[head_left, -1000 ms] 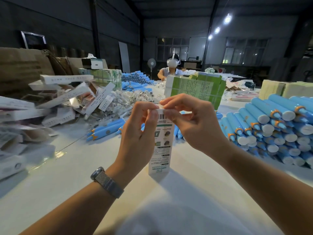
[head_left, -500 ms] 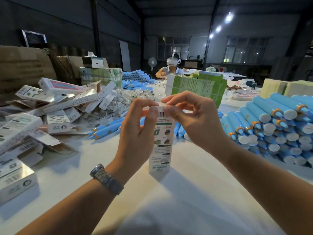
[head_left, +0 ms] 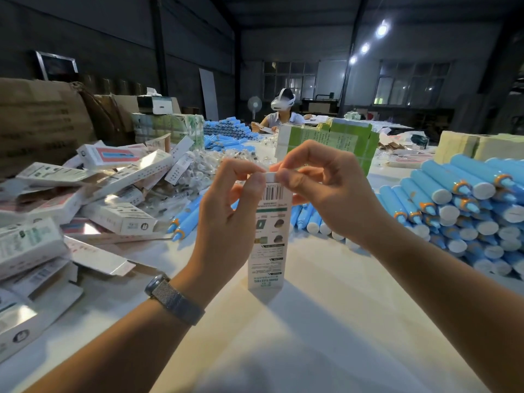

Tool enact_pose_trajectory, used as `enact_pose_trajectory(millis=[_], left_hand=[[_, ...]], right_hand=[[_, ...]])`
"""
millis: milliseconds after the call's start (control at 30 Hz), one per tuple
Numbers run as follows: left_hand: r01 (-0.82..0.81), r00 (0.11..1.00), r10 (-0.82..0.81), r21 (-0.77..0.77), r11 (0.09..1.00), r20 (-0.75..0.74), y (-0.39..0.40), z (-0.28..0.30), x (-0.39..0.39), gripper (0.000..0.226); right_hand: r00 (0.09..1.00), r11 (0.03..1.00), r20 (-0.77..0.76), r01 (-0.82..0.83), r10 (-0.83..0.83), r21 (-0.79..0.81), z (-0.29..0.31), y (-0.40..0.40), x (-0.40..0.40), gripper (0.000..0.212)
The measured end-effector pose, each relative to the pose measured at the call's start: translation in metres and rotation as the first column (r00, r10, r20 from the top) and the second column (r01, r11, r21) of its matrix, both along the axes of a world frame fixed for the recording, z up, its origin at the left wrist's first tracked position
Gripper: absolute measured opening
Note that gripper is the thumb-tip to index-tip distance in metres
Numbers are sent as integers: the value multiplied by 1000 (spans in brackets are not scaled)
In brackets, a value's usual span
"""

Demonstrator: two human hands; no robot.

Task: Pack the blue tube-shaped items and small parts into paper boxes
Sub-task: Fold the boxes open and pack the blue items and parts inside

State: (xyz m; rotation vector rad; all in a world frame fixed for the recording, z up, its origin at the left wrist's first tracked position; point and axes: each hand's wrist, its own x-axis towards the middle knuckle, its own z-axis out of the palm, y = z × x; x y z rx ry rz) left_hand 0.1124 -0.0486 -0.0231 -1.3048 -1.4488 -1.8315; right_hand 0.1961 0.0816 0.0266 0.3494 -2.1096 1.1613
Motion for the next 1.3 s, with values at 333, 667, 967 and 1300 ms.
enact_pose_trajectory(millis=[333, 667, 967, 1300], left_hand=[[70, 997, -70, 2, 998, -25, -2, -4, -2, 18], [31, 999, -32, -18, 999, -44, -1, -10, -6, 5], [50, 999, -50, 5, 999, 19, 2, -13, -8, 9], [-57, 992, 56, 4, 998, 115, -5, -13, -16, 22]], right_hand=[[1000, 998, 11, -13, 13, 57, -1, 8, -2, 9], [988, 975, -144, 84, -55, 206, -5, 12, -4, 9], [967, 932, -228, 187, -118, 311, -9, 15, -7, 8], [924, 825, -39, 359, -381, 436, -30, 1, -11, 78]])
